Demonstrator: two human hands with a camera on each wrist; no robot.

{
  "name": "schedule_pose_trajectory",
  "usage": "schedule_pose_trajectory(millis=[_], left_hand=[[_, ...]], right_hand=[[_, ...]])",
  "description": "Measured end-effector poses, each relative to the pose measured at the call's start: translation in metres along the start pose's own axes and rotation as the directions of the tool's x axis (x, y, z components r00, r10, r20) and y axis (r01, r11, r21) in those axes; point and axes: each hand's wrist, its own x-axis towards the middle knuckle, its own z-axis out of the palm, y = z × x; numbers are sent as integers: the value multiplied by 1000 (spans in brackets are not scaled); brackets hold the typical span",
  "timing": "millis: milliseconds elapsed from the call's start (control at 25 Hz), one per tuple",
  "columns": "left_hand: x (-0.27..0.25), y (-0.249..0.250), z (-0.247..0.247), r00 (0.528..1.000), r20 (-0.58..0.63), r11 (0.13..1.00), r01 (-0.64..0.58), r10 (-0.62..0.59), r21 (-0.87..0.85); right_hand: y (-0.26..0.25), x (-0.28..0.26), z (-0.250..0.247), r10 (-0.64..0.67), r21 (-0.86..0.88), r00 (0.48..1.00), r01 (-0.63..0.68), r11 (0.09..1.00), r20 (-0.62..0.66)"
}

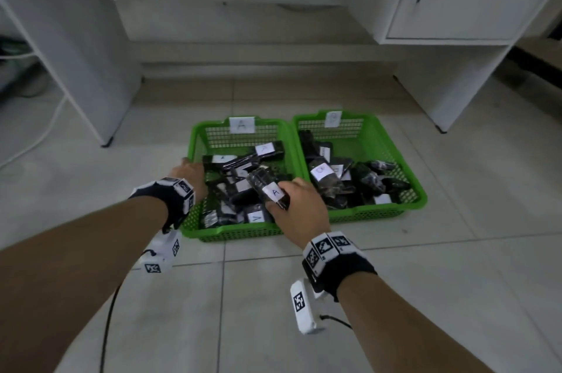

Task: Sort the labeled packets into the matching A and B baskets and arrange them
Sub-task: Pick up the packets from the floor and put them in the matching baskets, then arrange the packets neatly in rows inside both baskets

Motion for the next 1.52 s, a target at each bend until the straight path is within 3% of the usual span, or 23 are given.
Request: schedule_pose_trajectory(millis=[240, 360, 440, 520, 600, 680, 760, 840, 960, 1000, 1080, 1120, 1160, 1320, 1440, 1480, 1520], left_hand=[[-2, -11, 4, 997, -31, 995, -76, 74, -64], [-11, 0, -6, 981, -157, 994, -111, 111, 9], [-25, 15, -16, 930, -243, 961, -265, 277, 80], [-41, 37, -22, 839, -298, 891, -431, 455, 145], [-63, 68, -24, 696, -307, 759, -622, 649, 192], [-88, 105, -21, 508, -263, 561, -802, 821, 204], [-122, 143, -7, 292, -173, 324, -926, 940, 196], [-165, 180, 20, 74, -43, 79, -987, 996, 141], [-227, 210, 76, -120, 235, -157, -976, 965, 149], [-248, 216, 93, -205, 305, -261, -953, 930, 154], [-280, 222, 122, -448, 322, -508, -852, 834, 128], [-292, 227, 136, -543, 314, -600, -791, 779, 121], [-301, 232, 145, -590, 330, -657, -740, 737, 143], [-333, 245, 162, -600, 507, -773, -579, 619, 258], [-326, 248, 170, -606, 467, -753, -610, 644, 247], [-320, 250, 170, -569, 421, -687, -693, 707, 218], [-313, 252, 162, -481, 367, -562, -812, 797, 156]], right_hand=[[-16, 2, 19, -13, -88, 998, 19, 996, 68], [-17, -7, 5, 16, -56, 1000, -17, 998, -22], [-12, -28, -8, 70, 31, 990, -66, 997, -125], [-1, -59, -20, 135, 90, 974, -120, 989, -182], [20, -98, -29, 244, 121, 955, -226, 967, -167], [45, -142, -40, 399, 90, 913, -392, 915, -79], [70, -186, -52, 558, 1, 829, -558, 830, 22], [93, -229, -69, 697, -102, 712, -689, 717, 89], [120, -276, -91, 803, -161, 592, -788, 595, 67], [128, -291, -97, 829, -146, 559, -818, 557, 33], [135, -311, -103, 859, -87, 511, -858, 507, -29], [138, -321, -104, 867, -45, 496, -868, 494, -46], [140, -326, -105, 869, 0, 492, -870, 493, -52], [151, -347, -106, 880, 222, 475, -856, 468, -25], [151, -354, -113, 885, 506, 452, -793, 340, 114], [149, -355, -116, 873, 603, 455, -751, 270, 176], [147, -355, -120, 854, 685, 466, -701, 198, 230]])
